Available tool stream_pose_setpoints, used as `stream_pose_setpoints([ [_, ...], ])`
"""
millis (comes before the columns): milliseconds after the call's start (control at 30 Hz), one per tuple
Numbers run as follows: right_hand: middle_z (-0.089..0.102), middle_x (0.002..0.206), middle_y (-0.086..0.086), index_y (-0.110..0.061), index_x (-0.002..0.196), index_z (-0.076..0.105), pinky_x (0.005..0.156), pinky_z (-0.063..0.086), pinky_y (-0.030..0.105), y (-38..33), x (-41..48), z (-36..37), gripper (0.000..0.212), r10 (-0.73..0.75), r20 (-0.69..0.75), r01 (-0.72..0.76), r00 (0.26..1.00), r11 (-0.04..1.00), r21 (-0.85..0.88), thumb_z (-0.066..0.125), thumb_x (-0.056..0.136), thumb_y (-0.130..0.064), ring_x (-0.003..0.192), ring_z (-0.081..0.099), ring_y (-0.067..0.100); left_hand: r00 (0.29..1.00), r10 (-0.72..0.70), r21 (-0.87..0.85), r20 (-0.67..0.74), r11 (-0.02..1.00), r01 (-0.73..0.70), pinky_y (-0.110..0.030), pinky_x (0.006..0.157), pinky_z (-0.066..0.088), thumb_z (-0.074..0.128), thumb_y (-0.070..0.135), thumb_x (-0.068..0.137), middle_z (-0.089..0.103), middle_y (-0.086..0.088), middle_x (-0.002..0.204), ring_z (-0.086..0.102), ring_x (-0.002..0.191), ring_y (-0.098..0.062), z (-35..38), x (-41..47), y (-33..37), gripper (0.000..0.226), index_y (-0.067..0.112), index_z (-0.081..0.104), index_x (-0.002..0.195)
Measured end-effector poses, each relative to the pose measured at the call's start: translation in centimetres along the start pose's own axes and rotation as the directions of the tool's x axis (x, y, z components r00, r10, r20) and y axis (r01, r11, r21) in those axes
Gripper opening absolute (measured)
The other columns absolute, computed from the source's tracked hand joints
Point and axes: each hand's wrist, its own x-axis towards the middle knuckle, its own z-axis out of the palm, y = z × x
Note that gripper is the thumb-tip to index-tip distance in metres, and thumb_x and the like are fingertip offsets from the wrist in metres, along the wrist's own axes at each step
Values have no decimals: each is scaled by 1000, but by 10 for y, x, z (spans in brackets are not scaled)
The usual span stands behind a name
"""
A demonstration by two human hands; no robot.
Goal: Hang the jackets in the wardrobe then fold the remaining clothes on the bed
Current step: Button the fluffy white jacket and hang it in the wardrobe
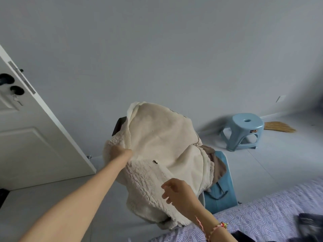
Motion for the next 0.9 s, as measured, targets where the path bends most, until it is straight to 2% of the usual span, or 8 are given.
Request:
stream_pose_setpoints([
  [167,63,78,-6,-23,92,56,55,43,19,-27,-16,-25,11,-87,-52,82,995,992,-95,46,95,-18,71,56,14,971,240,-124,-10,963,-240,-29,68,43,43,1,89,60,-14,103,56,85,-28,-34,-46,23,28,-3,56,113],
  [300,61,95,-4,-23,119,50,63,46,17,-62,-41,-52,24,-258,-213,220,943,958,-185,46,96,-17,79,61,16,768,637,-166,-64,752,-638,-14,45,28,43,2,87,43,4,63,34,50,-8,-71,-130,54,31,13,43,58],
  [400,40,127,-3,-33,138,33,75,43,14,-83,-67,-68,57,-440,-375,313,816,882,-353,47,91,-5,96,54,13,406,914,-289,-7,387,-876,-22,41,35,36,0,68,31,6,52,27,46,-3,-105,-190,63,22,6,30,48],
  [501,17,146,0,-39,142,24,99,27,25,-106,-101,-93,82,-617,-380,367,690,750,-551,45,72,-2,120,36,16,-196,979,-138,54,-187,-973,-1,46,16,30,6,61,8,16,48,18,41,3,-146,-247,82,32,32,10,56],
  [567,21,145,-8,-31,138,39,104,20,25,-123,-137,-114,71,-643,-263,357,720,667,-654,46,71,-10,127,22,10,-347,935,-119,70,-337,-934,-3,44,13,27,12,59,10,17,47,17,40,2,-176,-285,97,28,35,10,58],
  [701,55,86,-26,-21,99,59,71,40,7,-132,-191,-141,36,-302,66,307,951,900,-309,58,72,3,89,47,4,-436,900,-4,-1,-436,-900,-20,40,19,26,15,58,24,6,45,26,47,-20,-215,-329,117,18,8,36,45],
  [801,64,90,5,-2,92,62,80,44,28,-115,-238,-148,41,-283,82,283,956,959,16,54,52,-4,88,58,17,-498,867,81,9,-497,-864,-21,42,22,26,15,57,29,4,44,24,41,-14,-234,-374,128,24,4,43,45],
  [901,57,114,18,10,121,50,94,37,43,-89,-299,-159,65,-255,2,249,967,947,203,57,60,-11,106,53,27,-454,891,140,1,-450,-882,-26,41,30,24,19,57,36,-9,40,29,38,-20,-241,-412,139,30,1,45,46],
])
